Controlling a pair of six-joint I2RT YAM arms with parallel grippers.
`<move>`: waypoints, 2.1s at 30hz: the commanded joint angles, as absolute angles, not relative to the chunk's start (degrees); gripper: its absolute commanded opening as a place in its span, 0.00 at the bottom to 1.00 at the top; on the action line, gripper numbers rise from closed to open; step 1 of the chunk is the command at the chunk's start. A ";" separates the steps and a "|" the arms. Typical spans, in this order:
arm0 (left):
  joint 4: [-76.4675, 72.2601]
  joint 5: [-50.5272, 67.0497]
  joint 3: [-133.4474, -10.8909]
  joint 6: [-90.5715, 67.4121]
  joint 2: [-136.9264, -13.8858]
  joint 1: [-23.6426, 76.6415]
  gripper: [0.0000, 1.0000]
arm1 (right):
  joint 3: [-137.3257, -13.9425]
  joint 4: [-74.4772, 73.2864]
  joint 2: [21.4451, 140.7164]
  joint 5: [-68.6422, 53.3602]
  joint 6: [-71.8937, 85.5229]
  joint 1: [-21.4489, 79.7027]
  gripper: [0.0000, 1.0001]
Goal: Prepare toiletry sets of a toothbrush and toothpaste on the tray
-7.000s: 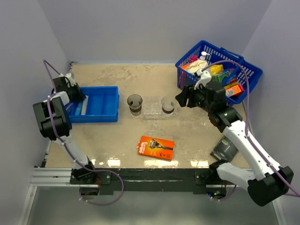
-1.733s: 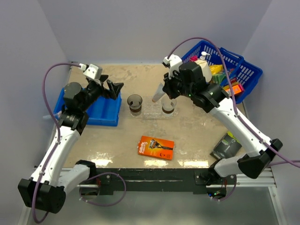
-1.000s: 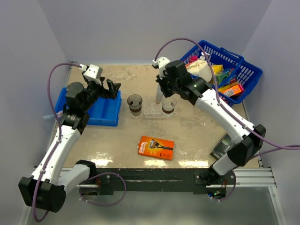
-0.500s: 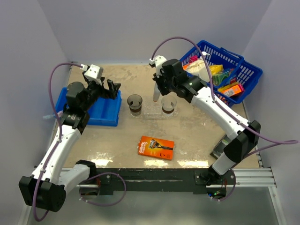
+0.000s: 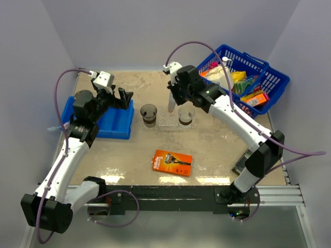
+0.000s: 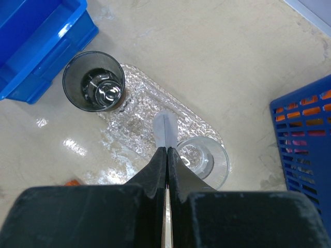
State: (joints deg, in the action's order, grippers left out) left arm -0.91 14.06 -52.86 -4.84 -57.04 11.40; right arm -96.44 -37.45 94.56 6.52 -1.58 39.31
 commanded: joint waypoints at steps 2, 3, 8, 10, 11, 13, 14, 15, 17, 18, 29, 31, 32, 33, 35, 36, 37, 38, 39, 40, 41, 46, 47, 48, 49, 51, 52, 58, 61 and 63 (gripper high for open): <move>-1.85 13.62 -53.09 -3.52 -56.95 11.34 0.89 | -98.70 -33.49 95.19 8.09 -2.81 39.46 0.00; -1.76 13.62 -53.09 -3.52 -56.95 11.34 0.89 | -98.70 -33.49 95.27 8.17 -2.81 39.46 0.00; -1.67 13.53 -53.17 -3.43 -57.04 11.34 0.89 | -98.96 -33.75 96.06 8.17 -2.90 39.38 0.00; -1.67 13.45 -53.17 -3.34 -57.04 11.34 0.89 | -98.96 -33.84 96.15 8.17 -2.90 39.38 0.00; -1.67 13.45 -53.17 -3.34 -57.04 11.34 0.89 | -98.88 -33.84 96.15 8.35 -2.90 39.38 0.00; -1.67 13.45 -53.26 -3.34 -57.04 11.34 0.89 | -98.96 -33.84 96.24 8.61 -3.16 39.38 0.00; -1.67 13.45 -53.17 -3.34 -57.13 11.34 0.89 | -98.88 -34.01 96.33 8.79 -3.08 39.38 0.00; -1.58 13.45 -53.17 -3.25 -57.04 11.34 0.89 | -98.79 -33.93 96.50 8.96 -3.25 39.38 0.00; -1.58 13.45 -53.17 -3.25 -57.04 11.34 0.89 | -98.61 -33.93 96.85 9.31 -3.25 39.38 0.00; -1.58 13.45 -53.17 -3.25 -57.13 11.34 0.89 | -98.53 -33.84 96.94 9.49 -3.34 39.38 0.00; -1.49 13.18 -53.26 -2.99 -57.22 11.34 0.89 | -97.38 -32.43 98.00 10.02 -3.69 39.46 0.00; -1.41 13.18 -53.26 -2.99 -57.22 11.34 0.89 | -97.21 -32.08 98.17 9.93 -3.69 39.38 0.00; -1.49 13.18 -53.26 -2.99 -57.30 11.34 0.89 | -97.21 -32.17 98.35 9.84 -3.69 39.38 0.00; -1.49 13.18 -53.26 -2.99 -57.22 11.34 0.89 | -97.21 -32.17 98.35 9.84 -3.60 39.38 0.00; -1.49 13.18 -53.26 -2.99 -57.30 11.34 0.89 | -97.03 -32.17 98.61 9.58 -3.60 39.46 0.00; -1.49 13.18 -53.26 -2.90 -57.13 11.34 0.89 | -97.03 -32.25 98.70 9.58 -3.52 39.46 0.00; -1.41 13.18 -53.26 -2.90 -57.13 11.34 0.89 | -96.86 -32.26 98.79 9.58 -3.52 39.46 0.00; -1.49 13.18 -53.26 -2.90 -57.13 11.34 0.89 | -96.86 -32.26 98.88 9.58 -3.52 39.46 0.00; -1.49 13.10 -53.26 -2.90 -57.13 11.34 0.89 | -96.77 -32.26 98.96 9.58 -3.52 39.38 0.00; -1.41 13.18 -53.35 -2.90 -57.13 11.34 0.89 | -96.68 -32.34 99.23 9.58 -3.52 39.46 0.00; -1.41 13.18 -53.26 -2.90 -57.04 11.34 0.89 | -96.68 -32.34 99.40 9.49 -3.52 39.38 0.00; -1.41 13.18 -53.26 -2.90 -57.04 11.34 0.89 | -96.42 -32.43 100.02 9.67 -3.43 39.37 0.00; -1.41 13.18 -53.35 -2.81 -57.04 11.34 0.89 | -96.33 -32.34 100.28 9.75 -3.43 39.37 0.00; -1.41 13.18 -53.26 -2.81 -57.04 11.34 0.89 | -96.33 -32.34 100.37 9.76 -3.43 39.46 0.00; -1.41 13.10 -53.35 -2.81 -57.04 11.34 0.89 | -96.33 -32.34 100.46 9.84 -3.43 39.38 0.00; -1.32 13.18 -53.35 -2.81 -57.04 11.34 0.89 | -96.15 -32.17 100.81 9.93 -3.43 39.38 0.00; -1.41 13.18 -53.26 -2.73 -57.04 11.34 0.89 | -96.15 -32.17 100.90 9.93 -3.43 39.38 0.00; -1.32 13.18 -53.35 -2.72 -57.04 11.34 0.89 | -94.92 -31.29 100.99 11.24 -3.34 39.46 0.00; -1.32 13.18 -53.35 -2.72 -56.95 11.34 0.89 | -94.31 -30.85 100.99 11.69 -3.34 39.38 0.00; -1.32 13.18 -53.35 -2.72 -56.95 11.34 0.89 | -93.87 -30.59 101.07 11.86 -3.16 39.46 0.00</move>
